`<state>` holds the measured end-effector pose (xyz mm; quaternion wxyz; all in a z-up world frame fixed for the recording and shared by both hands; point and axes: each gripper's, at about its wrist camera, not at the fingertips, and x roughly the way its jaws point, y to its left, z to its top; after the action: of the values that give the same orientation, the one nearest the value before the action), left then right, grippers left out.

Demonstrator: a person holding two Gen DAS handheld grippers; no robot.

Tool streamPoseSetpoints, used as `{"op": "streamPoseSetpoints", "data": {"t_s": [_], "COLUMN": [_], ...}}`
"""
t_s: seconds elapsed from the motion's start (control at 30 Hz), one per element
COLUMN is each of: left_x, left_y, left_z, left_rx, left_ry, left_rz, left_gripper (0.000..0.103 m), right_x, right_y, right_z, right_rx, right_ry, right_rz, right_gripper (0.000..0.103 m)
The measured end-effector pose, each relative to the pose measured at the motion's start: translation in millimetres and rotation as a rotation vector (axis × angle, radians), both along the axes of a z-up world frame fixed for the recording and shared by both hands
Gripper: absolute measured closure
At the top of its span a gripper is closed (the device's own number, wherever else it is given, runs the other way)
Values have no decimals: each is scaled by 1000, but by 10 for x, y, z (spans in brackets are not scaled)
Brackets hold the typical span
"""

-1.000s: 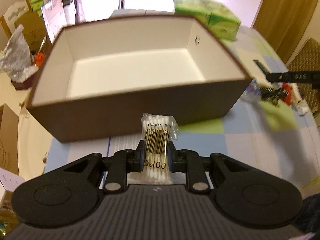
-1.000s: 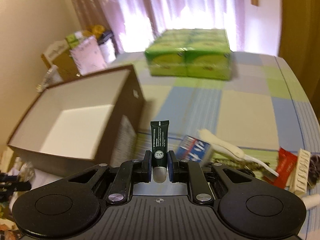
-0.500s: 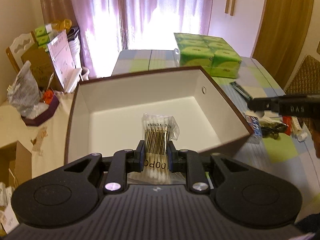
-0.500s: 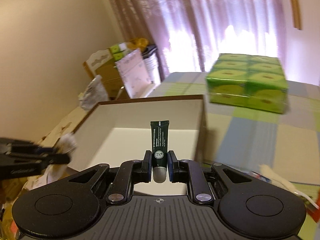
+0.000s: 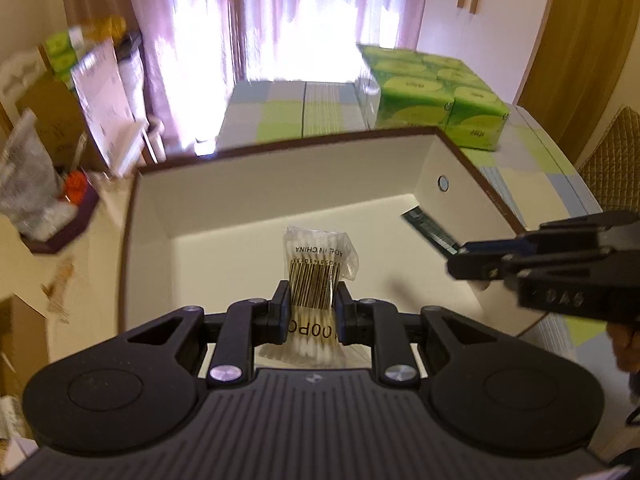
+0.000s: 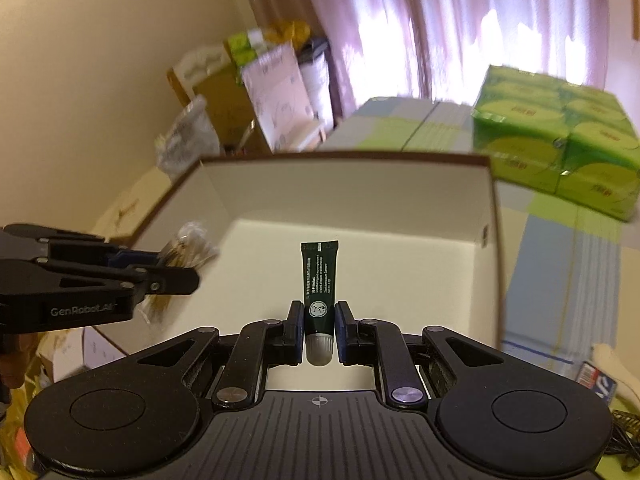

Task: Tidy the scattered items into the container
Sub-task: 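Lower both held items into the box and open both tools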

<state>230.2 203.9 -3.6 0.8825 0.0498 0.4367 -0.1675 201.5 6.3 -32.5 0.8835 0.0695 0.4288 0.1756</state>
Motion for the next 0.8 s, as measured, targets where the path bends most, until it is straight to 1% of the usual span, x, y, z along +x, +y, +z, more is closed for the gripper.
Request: {"op": "streamPoseSetpoints", "data": {"t_s": [0.13,0.23,0.33,0.43,0.57,0.63,0.67,0.7,0.73,0.77,0.8], "left_x": [263,453,590,689,813,847,857,864,865,878,871], "left_y": [3,-32,-62,-97,-111,-101,-96,-90,-77,-82,-68], "left_z": [-244,-448,-622,-759,-893,-932,-947,-953,-943,-925,-919], "left_rx": [-10,15,36,52,51,50,58,55,51,68,90], "left_ry": [115,193,254,302,366,379,380,384,380,370,358], "left_rz": [-25,-41,-54,-73,-94,-84,-78,-77,-71,-66,-61], "left_gripper": [86,86,86,86,85,83,81,73,69,68,61], "right_x": [258,439,578,679,761,778,781,780,774,769,761], "right_y": [138,191,209,215,215,212,209,204,194,180,157], "right_z": [-170,-318,-451,-561,-675,-689,-690,-685,-671,-651,-627], "right_rx": [-63,-101,-124,-131,-151,-153,-152,-155,-175,-197,-199], "right_ry": [77,145,209,275,344,362,367,370,362,344,330], "right_rz": [26,29,23,18,26,31,37,42,30,20,22], "right_gripper": [85,85,85,85,85,84,83,55,37,30,27]}}
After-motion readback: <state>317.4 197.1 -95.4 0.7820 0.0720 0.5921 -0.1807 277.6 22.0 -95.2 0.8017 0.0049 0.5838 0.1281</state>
